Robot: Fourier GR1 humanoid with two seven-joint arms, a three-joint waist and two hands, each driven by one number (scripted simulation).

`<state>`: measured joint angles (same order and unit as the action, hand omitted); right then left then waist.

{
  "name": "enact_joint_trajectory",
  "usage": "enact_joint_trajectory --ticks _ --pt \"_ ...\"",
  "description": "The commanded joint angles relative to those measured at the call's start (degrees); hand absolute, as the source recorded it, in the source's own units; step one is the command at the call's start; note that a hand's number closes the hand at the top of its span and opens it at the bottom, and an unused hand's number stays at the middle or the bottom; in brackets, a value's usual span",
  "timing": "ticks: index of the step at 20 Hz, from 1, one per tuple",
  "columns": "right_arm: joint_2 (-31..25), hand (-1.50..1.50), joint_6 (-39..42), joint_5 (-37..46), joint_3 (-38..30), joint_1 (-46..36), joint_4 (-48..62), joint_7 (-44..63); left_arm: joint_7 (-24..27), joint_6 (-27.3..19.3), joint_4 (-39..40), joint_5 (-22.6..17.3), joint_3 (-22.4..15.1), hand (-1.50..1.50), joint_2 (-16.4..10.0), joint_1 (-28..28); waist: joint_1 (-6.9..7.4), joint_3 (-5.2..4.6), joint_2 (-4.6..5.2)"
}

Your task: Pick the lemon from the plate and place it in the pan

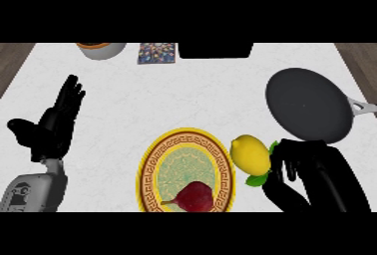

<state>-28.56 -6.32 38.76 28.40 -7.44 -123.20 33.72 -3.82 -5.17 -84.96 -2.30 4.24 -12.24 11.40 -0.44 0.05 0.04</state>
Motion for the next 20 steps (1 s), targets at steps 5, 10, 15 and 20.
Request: enact_joint_trajectory --ticks 5,10,15,20 --pt "0.8 1.50 -3.1 -17.2 -19.9 -4.3 19.0 -16.7 -0.2 0.2 0.2 0.7 -0.1 0.00 0.1 1.1 0.94 0.02 0.23" --pt "-2.8 1.50 -0.6 -19.4 -27.8 -10.4 36.4 -27.3 -4.4 -0.9 -1.2 1.6 -1.1 0.00 0.7 3.1 1.22 0.03 0.26" --pt "-5.5 1.50 -6.7 -10.4 -29.1 -17.3 56.1 -37.9 0.4 -0.7 1.7 2.2 -1.8 0.00 2.3 2.4 2.60 0.06 0.86" --pt "-4.0 1.50 -11.4 -9.8 -32.6 -27.2 77.5 -47.8 -1.2 2.0 1.4 0.2 -0.8 0.00 0.7 4.4 3.64 0.14 1.08"
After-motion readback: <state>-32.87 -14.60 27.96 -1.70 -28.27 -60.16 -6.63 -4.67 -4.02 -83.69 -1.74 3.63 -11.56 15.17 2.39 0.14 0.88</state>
